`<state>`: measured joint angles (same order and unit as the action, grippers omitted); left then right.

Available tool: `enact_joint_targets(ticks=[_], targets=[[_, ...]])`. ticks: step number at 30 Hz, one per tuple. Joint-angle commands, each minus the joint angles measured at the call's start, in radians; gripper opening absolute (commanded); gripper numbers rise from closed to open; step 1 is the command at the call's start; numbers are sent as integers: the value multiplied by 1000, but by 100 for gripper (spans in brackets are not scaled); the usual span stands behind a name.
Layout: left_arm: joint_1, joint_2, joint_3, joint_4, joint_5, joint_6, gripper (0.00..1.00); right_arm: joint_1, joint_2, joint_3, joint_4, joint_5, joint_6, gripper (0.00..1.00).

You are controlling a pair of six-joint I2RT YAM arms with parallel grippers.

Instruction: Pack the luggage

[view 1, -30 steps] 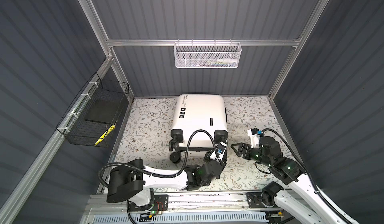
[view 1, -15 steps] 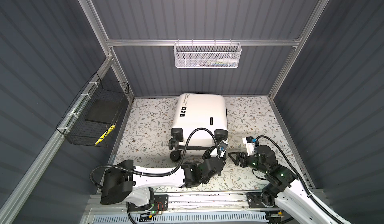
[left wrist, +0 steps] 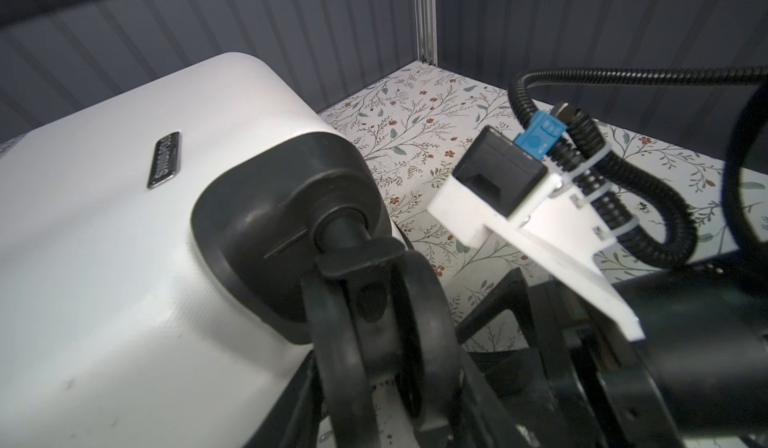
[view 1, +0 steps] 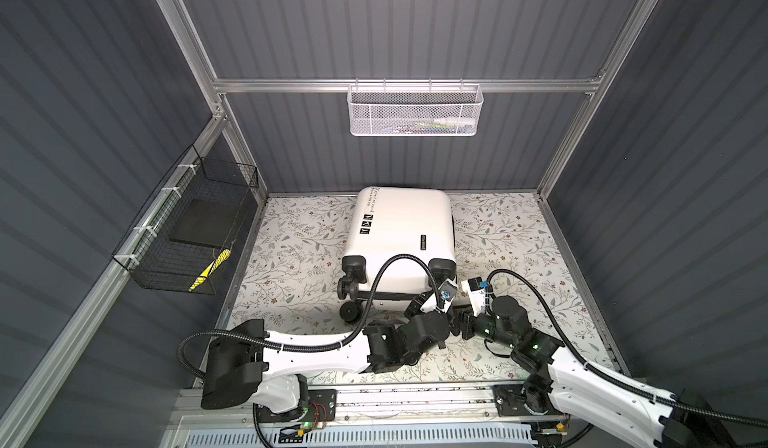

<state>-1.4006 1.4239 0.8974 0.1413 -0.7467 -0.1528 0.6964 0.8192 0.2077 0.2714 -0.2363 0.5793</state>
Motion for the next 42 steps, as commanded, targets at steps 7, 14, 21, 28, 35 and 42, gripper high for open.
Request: enact_joint_targets(ticks=[7, 14, 21, 28, 35, 42], targets=[[-15, -39, 78, 122, 133, 2, 5, 18, 105, -8, 209, 43, 7, 53], [-14, -40, 75, 126, 133, 0, 3, 25, 161, 8, 250, 44, 11, 45], [-15, -43, 66, 132, 132, -4, 3, 28, 199, 10, 281, 55, 27, 30], [-14, -48, 55, 142, 130, -4, 2, 30, 169, 4, 254, 70, 36, 12], [-15, -52, 44, 148, 124, -8, 0, 32, 128, 0, 196, 103, 45, 0], [-15, -71, 30, 131, 85, -21, 0, 30, 58, -10, 50, 235, 86, 0]])
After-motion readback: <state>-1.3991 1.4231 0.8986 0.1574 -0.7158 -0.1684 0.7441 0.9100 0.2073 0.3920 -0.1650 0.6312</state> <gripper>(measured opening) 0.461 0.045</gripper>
